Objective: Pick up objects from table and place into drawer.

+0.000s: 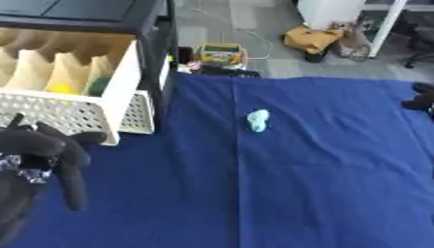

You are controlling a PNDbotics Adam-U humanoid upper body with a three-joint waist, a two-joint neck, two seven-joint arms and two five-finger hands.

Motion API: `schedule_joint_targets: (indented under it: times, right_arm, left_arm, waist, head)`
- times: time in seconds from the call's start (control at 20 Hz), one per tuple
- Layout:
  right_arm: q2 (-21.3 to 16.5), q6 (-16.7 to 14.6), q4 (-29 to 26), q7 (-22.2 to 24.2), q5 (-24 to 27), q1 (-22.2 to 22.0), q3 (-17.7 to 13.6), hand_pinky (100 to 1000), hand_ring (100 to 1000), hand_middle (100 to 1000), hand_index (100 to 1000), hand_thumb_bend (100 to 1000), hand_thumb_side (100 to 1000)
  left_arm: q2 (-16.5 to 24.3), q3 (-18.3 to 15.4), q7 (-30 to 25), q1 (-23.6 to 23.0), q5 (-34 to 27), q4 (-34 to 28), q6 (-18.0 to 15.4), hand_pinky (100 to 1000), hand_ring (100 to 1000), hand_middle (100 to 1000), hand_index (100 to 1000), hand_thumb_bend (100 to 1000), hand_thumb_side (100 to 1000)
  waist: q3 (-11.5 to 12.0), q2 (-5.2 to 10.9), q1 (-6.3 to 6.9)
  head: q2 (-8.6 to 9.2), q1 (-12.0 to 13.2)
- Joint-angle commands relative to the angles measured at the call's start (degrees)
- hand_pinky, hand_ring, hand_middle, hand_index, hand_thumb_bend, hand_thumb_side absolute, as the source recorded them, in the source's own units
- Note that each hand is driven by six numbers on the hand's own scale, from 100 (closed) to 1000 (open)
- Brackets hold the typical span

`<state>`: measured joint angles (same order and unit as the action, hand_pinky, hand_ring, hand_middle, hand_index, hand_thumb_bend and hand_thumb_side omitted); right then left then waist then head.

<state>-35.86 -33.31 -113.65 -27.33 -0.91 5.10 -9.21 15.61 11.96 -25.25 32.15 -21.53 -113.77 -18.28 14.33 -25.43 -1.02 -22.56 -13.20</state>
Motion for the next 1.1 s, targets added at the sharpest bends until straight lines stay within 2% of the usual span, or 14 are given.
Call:
schedule_joint_targets:
  times: [0.05,0.2,0.5,1.1]
  right_arm:
    - [0.2,0.17,-0.94,0.95,-1.65,-0.12,-0.09,681,798,599,870,100,1000]
    - [0.52,0.35,-0.94,1.05,-2.08,-0.3,0.07,683,806,589,857,100,1000]
    - [5.02,1.0,-0.94,4.19,-4.15,-2.39,1.29,687,795,555,812,100,1000]
    - [7.93,2.39,-0.94,6.72,-3.57,-3.11,1.66,674,789,539,810,100,1000]
  left_arm:
    - [2.08,-0.86,0.7,0.07,-0.16,-0.83,-2.14,894,430,631,786,100,666]
    - [2.33,-0.92,0.97,-0.14,-0.02,-0.83,-2.58,892,429,631,786,100,662]
    - [3.97,-1.79,2.02,-1.51,0.52,-0.83,-5.22,887,426,629,786,100,650]
    - [5.72,-2.03,3.0,-2.69,0.69,-0.83,-7.72,879,422,625,787,100,643]
  waist:
    - [-0.2,1.04,0.11]
    - [-0.29,0.9,0.29]
    - [-0.86,0.5,1.26]
    - [-1.22,0.27,1.43]
  head:
    - [0.59,0.46]
    - [0.65,0.75]
    - [0.87,1.89]
    - [1.74,2.88]
